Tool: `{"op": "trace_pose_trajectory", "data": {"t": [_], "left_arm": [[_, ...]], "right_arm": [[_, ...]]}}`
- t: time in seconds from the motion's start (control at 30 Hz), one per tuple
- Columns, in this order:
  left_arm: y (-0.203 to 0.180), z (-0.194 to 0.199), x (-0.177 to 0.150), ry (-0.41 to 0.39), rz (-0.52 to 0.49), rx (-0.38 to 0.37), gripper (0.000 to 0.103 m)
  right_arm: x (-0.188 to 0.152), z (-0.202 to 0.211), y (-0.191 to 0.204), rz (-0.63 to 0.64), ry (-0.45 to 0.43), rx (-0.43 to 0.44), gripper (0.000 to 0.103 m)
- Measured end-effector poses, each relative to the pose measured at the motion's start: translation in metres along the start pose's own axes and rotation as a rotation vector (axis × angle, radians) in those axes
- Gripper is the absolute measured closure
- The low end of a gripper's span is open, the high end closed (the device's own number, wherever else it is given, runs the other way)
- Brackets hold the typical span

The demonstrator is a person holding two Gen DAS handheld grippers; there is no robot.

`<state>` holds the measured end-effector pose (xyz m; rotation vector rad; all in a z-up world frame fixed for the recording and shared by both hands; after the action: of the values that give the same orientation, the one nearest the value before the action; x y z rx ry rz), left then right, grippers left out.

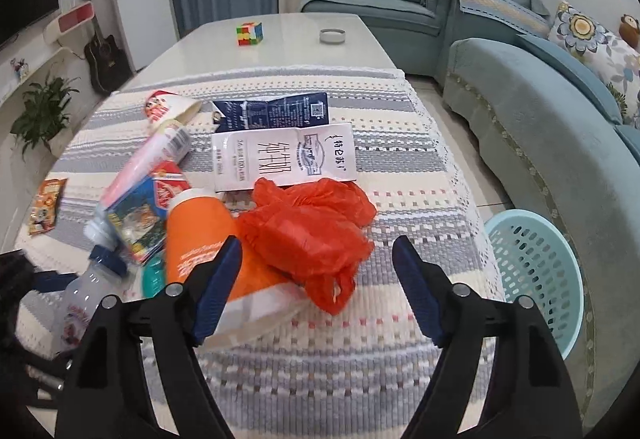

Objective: Collect trash
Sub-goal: 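Grasp the clear milk bottle with the left tool while the right tool grasps the red bag, then carry bottle and red bag to the blue basket and release both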

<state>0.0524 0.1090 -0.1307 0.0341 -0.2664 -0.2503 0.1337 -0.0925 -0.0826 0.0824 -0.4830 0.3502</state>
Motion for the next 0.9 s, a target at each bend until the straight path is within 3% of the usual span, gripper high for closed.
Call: {"op": "trace_pose_trajectory", "data": {"t": [0.13,0.23,0.33,0.37,0.4,0.43,0.5,0.57,0.9], "left_arm": [[0.005,0.006,-0.012,-0.035,0.182,0.001,0.025],[0.002,0.009,-0.027,-0.032,0.316,-0.069,0.023],[-0.005,0.001,-0.033,-0.008,0.395,-0.087,0.024],[-0.006,-0.001,-0.035,-0.008,0.411,-0.089,0.03],[-0.007,-0.004,-0.034,-0.002,0.423,-0.09,0.035],[-0.007,-0.008,-0.034,0.009,0.433,-0.09,0.047],[-0.003,-0.009,-0.038,-0.002,0.442,-0.092,0.05],[-0.001,-0.009,-0.036,-0.016,0.443,-0.097,0.05],[-0.005,0.032,-0.028,-0.208,0.407,-0.193,0.05]], "right_arm": [[0.006,-0.018,-0.001,-0.006,0.028,0.002,0.029],[0.01,-0.033,-0.002,-0.007,0.052,0.013,0.028],[0.011,-0.05,-0.003,-0.024,0.093,0.028,0.028],[0.011,-0.054,-0.004,-0.037,0.104,0.037,0.037],[0.009,-0.056,-0.006,-0.046,0.108,0.045,0.046],[0.009,-0.057,-0.008,-0.052,0.112,0.051,0.047],[0.007,-0.056,-0.012,-0.06,0.1,0.058,0.061],[0.006,-0.052,-0.016,-0.061,0.087,0.069,0.069],[0.0,0.008,-0.035,-0.058,-0.069,0.092,0.077]]}}
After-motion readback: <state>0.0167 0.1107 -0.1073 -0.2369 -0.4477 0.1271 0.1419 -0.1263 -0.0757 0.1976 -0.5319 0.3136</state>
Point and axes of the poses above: each gripper's, at about its wrist camera, not at the fingertips, and z roughly against the way its jaws point, y to its left, x to its top, the point moved 3 cm from there along -z, roughly the way its jaws point, and after that the axes turned 13 degrees about y, right-handed, at the moved point
